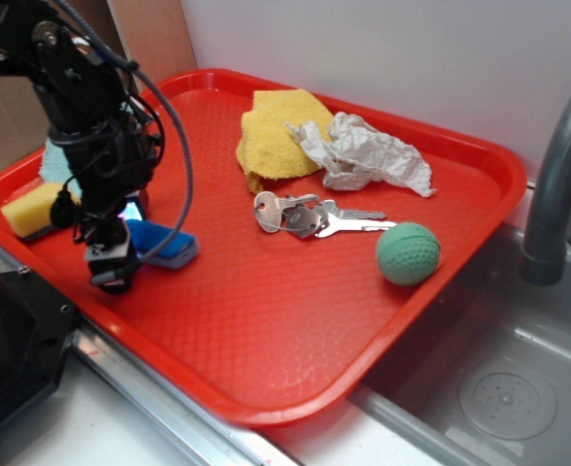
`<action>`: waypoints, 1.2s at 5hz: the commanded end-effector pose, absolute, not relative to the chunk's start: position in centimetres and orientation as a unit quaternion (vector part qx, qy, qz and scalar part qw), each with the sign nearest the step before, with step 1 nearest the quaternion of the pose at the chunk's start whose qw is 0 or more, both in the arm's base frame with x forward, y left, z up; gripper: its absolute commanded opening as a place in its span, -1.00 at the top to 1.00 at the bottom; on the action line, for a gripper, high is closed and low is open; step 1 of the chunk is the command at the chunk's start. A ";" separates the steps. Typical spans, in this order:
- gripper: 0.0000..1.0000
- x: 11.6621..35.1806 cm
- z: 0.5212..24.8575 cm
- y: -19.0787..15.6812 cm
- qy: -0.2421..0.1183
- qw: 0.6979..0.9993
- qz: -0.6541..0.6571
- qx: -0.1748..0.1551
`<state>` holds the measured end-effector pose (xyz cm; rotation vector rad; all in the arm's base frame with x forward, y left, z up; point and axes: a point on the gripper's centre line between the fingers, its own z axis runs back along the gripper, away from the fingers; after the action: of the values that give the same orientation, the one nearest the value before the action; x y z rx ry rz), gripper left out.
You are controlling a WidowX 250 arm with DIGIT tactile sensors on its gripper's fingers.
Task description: Grab the blue sponge.
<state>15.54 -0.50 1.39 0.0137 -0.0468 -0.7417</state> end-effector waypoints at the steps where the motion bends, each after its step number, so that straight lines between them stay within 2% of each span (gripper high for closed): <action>1: 1.00 15.2 6.2 -1.1 0.009 0.972 -0.233 0.025; 2: 1.00 15.2 11.2 -1.3 -0.008 0.993 -0.109 0.040; 3: 1.00 15.0 16.3 -1.7 -0.011 1.000 0.016 0.000; 4: 1.00 14.5 21.4 -1.9 -0.036 0.998 0.052 -0.008; 5: 1.00 14.0 24.0 -1.3 -0.058 0.996 0.062 -0.006; 6: 1.00 14.6 23.5 -1.0 -0.057 0.996 0.069 0.003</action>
<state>14.09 -0.81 22.92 0.0091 -0.0881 0.1184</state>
